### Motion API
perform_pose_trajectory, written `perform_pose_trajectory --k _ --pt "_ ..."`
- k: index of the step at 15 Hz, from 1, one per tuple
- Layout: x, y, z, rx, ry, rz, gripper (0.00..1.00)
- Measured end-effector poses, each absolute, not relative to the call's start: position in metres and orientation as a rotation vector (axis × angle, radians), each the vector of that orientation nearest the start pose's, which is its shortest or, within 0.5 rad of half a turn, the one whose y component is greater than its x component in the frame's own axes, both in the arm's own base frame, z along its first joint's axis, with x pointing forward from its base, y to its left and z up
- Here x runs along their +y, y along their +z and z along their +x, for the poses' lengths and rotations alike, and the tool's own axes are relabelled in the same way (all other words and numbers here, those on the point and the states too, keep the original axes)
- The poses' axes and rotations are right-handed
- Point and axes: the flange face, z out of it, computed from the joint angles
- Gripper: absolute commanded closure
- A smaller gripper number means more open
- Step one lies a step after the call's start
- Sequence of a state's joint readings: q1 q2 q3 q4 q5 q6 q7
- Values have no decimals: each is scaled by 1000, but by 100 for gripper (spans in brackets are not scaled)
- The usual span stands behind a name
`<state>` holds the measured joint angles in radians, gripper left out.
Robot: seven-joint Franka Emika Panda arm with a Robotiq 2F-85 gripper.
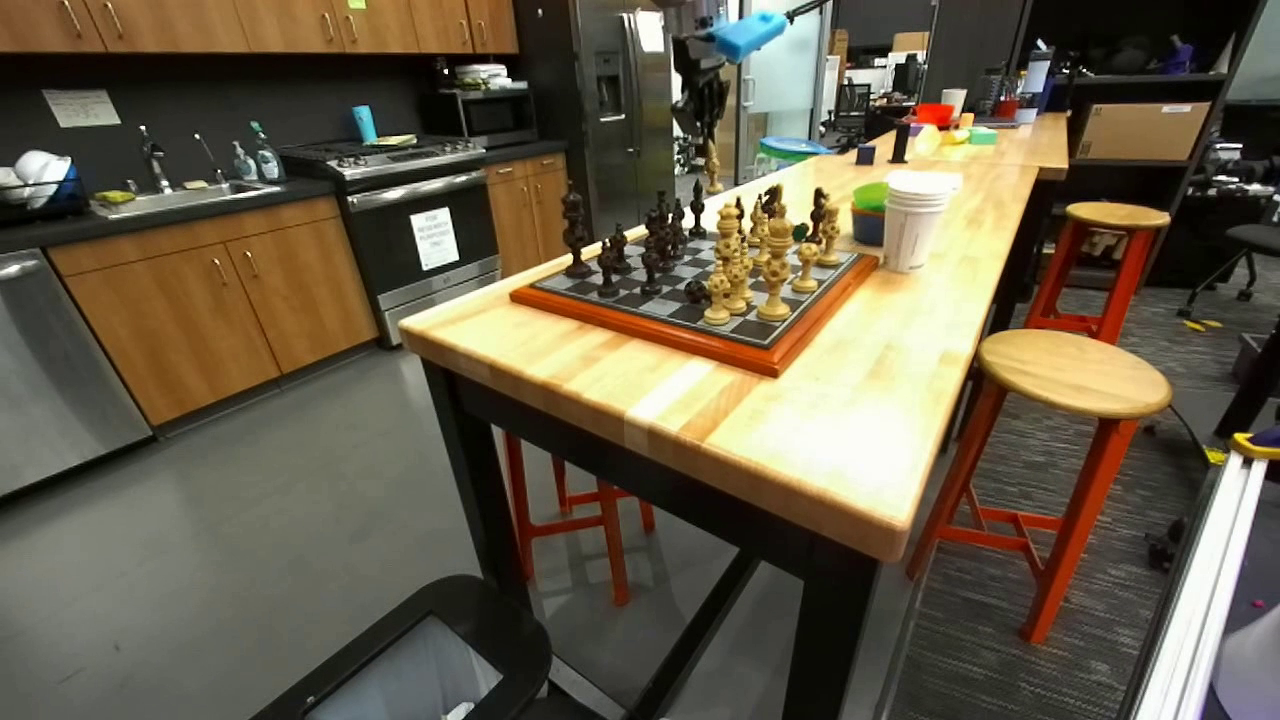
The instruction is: Make two moves using two different chess pieces
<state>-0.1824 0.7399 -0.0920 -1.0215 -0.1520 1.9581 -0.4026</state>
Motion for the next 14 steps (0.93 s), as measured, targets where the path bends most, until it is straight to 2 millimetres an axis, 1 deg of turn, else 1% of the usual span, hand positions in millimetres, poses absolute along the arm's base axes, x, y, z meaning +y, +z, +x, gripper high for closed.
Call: perform_pose_trajectory --k 3,13,14 --pt "-204 425 752 -317 -209 -3362 95" --pt "-222 390 769 -281 -222 -3353 95" --pt "-223 388 770 -279 -222 -3353 77"
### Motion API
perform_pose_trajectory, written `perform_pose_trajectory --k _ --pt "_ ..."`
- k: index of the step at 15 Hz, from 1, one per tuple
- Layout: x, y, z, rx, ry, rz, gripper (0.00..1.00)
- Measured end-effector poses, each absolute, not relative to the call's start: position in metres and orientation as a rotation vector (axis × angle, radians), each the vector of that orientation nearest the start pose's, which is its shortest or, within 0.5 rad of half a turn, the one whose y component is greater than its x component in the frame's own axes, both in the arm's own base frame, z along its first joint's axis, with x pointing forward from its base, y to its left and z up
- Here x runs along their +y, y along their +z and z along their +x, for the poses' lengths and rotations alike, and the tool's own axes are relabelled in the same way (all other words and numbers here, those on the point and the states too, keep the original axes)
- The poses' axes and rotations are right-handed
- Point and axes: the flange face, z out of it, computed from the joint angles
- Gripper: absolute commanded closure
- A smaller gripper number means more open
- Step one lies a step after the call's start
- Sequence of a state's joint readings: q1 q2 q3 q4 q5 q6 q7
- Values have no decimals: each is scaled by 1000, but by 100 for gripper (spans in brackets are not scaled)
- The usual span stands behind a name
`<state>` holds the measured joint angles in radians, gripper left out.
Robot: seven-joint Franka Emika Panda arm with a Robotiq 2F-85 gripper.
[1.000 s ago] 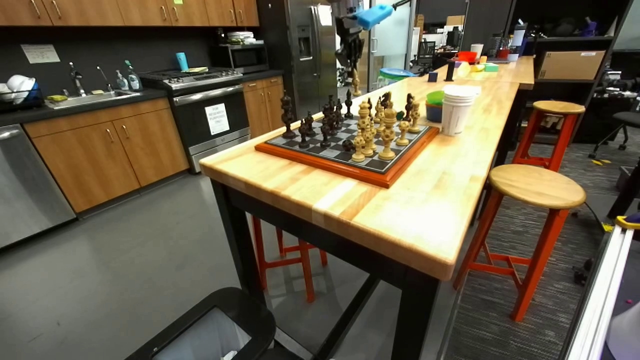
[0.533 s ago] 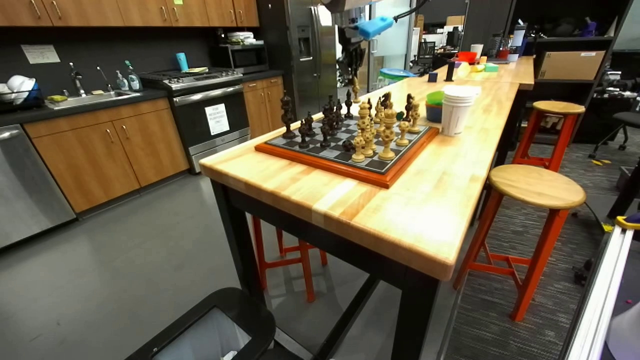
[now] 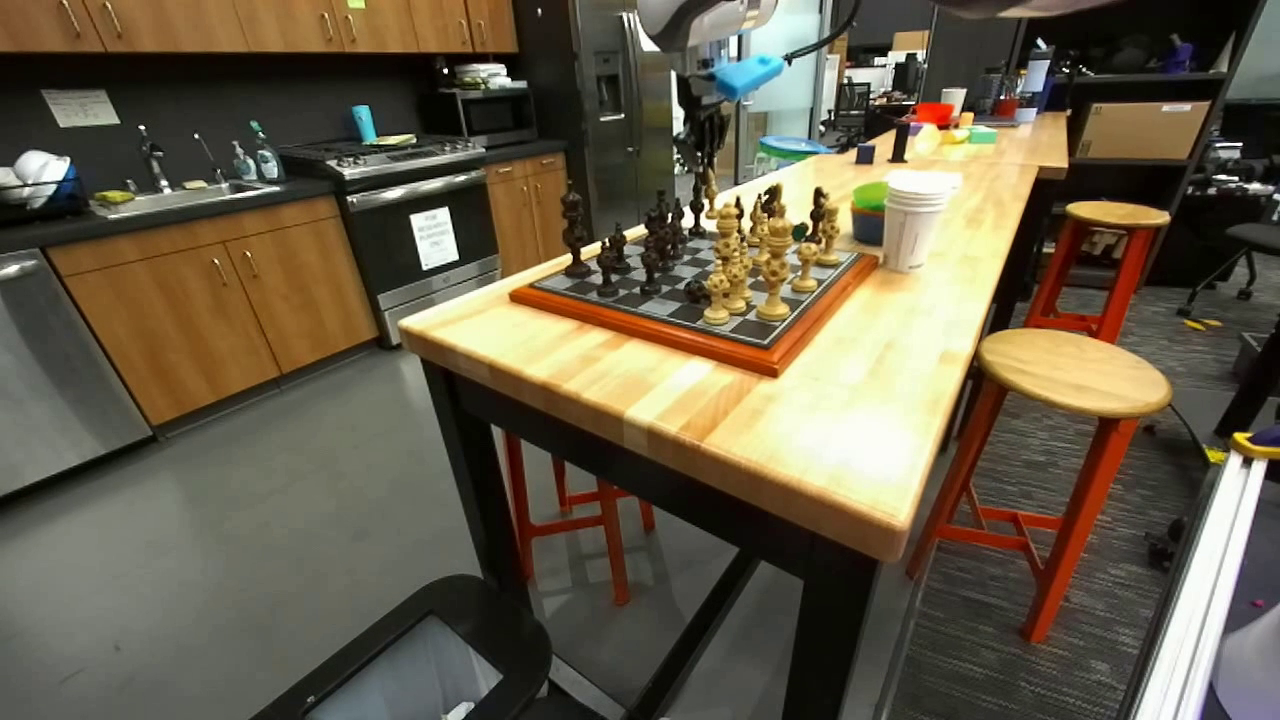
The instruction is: Make two moves using two different chess pieces
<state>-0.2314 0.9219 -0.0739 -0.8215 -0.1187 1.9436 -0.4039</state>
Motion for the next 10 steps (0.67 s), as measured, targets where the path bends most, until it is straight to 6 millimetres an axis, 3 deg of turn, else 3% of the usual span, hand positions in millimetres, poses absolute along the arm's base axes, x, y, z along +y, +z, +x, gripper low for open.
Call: perform_pose_trajectory --k 1,2,6,10 --pt "-224 386 771 -278 -220 -3353 60" --pt "-224 385 771 -277 -219 -3352 54" --pt "-232 376 772 -261 -214 -3349 48" --pt "-246 370 771 -247 -211 -3341 56"
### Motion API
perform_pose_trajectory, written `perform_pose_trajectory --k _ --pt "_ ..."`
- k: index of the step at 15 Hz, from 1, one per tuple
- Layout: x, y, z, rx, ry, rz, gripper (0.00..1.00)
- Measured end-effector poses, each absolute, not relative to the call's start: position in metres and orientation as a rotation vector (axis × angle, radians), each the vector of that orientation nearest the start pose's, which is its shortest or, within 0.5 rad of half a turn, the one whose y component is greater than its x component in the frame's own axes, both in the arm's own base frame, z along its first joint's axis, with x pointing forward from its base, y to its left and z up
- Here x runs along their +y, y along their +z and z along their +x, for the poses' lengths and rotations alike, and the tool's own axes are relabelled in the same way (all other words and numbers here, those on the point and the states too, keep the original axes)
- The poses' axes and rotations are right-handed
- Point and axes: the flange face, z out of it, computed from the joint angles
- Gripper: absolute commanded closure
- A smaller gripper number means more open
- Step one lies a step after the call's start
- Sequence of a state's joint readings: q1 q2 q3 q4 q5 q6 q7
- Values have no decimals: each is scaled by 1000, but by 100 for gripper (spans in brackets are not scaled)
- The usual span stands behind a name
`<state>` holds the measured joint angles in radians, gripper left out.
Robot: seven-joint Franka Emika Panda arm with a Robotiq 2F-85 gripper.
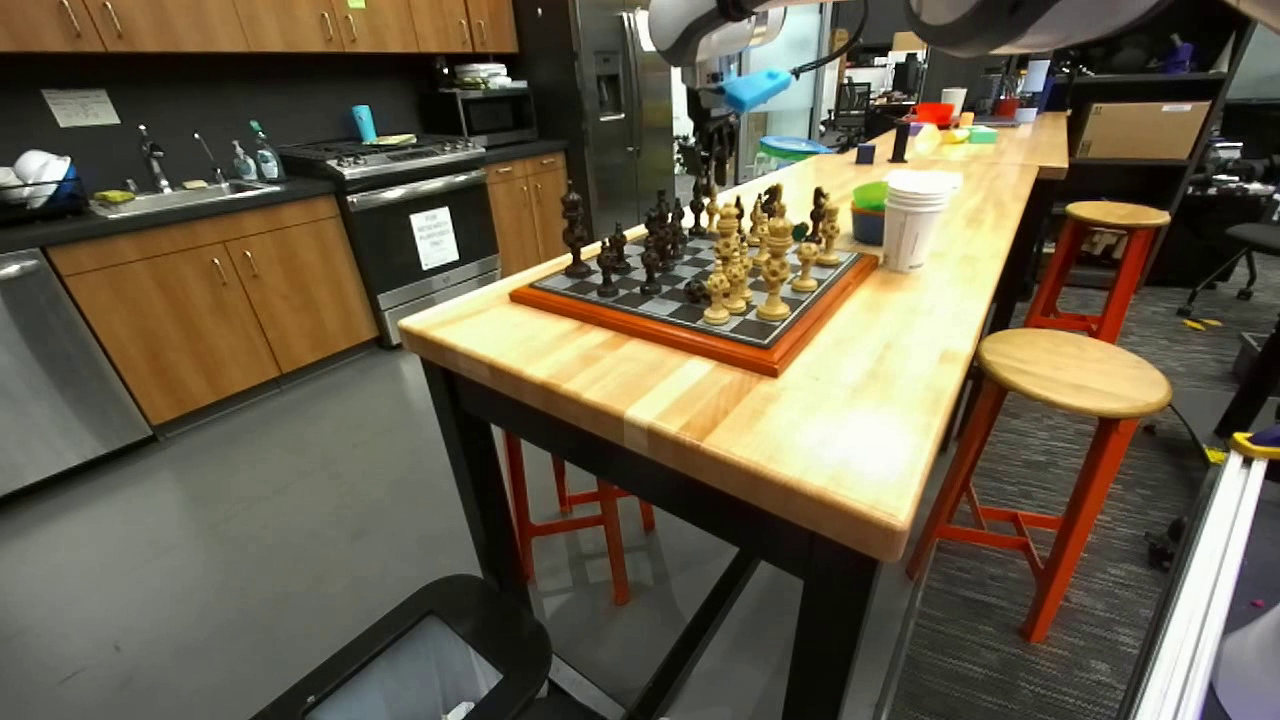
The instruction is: Make two moves using two different chess pieces
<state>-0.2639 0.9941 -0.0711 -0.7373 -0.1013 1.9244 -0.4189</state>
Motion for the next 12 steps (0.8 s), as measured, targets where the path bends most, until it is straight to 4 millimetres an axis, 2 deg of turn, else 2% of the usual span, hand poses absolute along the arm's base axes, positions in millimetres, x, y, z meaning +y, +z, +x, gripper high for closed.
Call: perform_pose_trajectory --k 3,7,12 --pt "-252 373 769 -236 -226 -3331 60" --pt "-255 391 770 -208 -303 -3305 49" --pt "-249 419 773 -206 -401 -3283 58"
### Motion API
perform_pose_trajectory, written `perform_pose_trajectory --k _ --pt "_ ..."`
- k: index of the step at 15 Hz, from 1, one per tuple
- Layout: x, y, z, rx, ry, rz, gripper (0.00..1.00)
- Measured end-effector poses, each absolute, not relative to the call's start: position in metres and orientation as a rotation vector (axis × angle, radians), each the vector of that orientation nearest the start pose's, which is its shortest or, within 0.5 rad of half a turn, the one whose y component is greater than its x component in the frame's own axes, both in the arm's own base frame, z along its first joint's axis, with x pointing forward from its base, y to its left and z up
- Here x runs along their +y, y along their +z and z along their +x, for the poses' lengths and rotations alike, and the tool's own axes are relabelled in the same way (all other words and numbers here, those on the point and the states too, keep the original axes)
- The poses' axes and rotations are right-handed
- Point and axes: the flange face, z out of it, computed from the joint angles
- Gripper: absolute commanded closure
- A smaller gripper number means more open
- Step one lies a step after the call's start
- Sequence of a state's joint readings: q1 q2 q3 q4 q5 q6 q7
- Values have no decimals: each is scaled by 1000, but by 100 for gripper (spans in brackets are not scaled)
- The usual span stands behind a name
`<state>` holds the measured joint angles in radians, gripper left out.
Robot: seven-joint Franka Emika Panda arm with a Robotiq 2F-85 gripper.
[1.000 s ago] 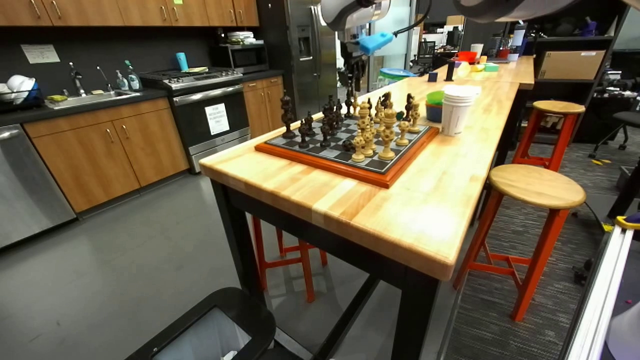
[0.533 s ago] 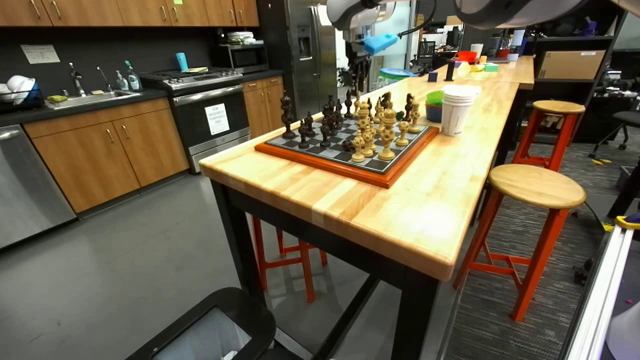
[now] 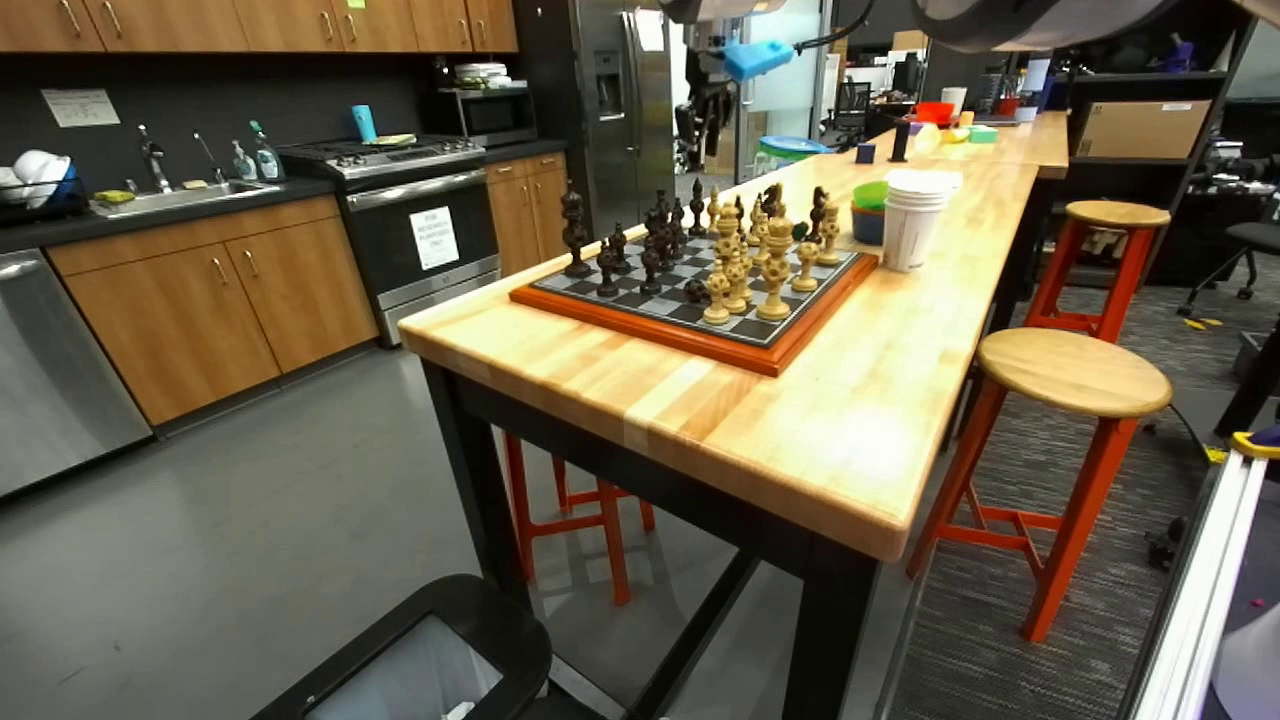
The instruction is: Make two moves using two different chess pieces
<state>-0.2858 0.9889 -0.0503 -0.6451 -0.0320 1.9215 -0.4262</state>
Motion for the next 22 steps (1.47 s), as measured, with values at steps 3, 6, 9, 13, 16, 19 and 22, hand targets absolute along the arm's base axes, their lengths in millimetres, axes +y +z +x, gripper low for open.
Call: perform_pose_trajectory --k 3,6,9,13,16,19,22 --pt "-245 439 772 -205 -442 -3259 55" --pt "-240 464 762 -209 -407 -3225 50" --pt "-230 488 748 -236 -327 -3165 47" --pt "-208 516 727 -270 -221 -3102 40" --pt "-191 521 712 -284 -150 -3070 12" --pt "-175 509 698 -279 -62 -3030 1" --pt "-160 491 682 -262 23 -2984 0"
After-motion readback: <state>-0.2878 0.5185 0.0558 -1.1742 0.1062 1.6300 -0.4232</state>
